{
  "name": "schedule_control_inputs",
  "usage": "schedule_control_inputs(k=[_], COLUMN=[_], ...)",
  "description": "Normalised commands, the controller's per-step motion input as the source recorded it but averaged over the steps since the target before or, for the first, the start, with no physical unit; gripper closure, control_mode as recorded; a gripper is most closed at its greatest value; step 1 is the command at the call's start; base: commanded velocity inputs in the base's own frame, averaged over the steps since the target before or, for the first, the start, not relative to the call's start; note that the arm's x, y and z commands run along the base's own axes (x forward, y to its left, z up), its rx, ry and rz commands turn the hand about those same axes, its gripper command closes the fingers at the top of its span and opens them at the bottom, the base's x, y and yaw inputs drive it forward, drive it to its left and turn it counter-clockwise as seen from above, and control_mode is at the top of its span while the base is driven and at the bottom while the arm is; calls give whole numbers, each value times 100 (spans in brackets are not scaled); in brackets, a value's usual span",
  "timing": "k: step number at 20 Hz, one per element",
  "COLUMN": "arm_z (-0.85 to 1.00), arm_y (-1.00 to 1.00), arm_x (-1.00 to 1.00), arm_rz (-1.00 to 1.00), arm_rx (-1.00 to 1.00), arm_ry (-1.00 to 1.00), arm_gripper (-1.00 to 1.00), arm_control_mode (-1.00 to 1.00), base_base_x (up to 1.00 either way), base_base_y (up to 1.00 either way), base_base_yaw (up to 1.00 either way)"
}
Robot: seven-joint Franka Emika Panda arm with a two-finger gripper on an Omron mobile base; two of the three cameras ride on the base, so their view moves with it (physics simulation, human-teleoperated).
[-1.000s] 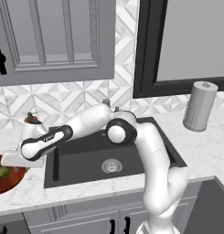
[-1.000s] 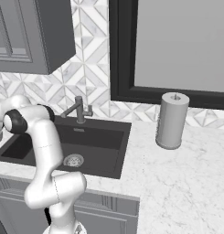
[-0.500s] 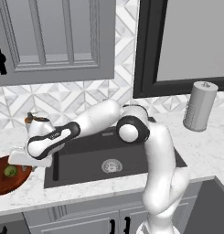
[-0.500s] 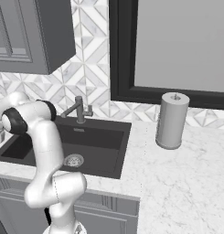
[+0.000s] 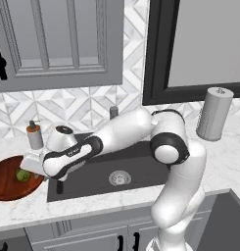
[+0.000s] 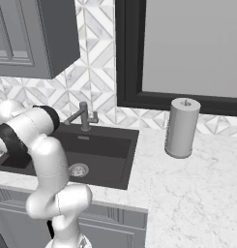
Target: Pick the lime from the sink and place it in the bowl. Then pick the bowl and place it in the microwave. Then close the microwave door and press the start button.
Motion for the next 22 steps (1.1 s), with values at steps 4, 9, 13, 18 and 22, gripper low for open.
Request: schedule_control_inputs(k=[4,9,13,18,22], arm_z=[100,91,81,77,63], arm_y=[-32,-41,-45,-75,-92], arm_x=[-31,-40,-30,-38,-48], arm_rz=[-24,-33,-31,-28,-24], arm_rx=[7,-2,-5,0,0], arm_ry=[4,0,1,1,0], arm_gripper=[100,100,100,100,100], arm_control_mode=[-100,-100,-100,-100,-100], base_base_x=[0,0,0,0,0], base_base_y=[0,0,0,0,0], base_base_yaw=[0,0,0,0,0])
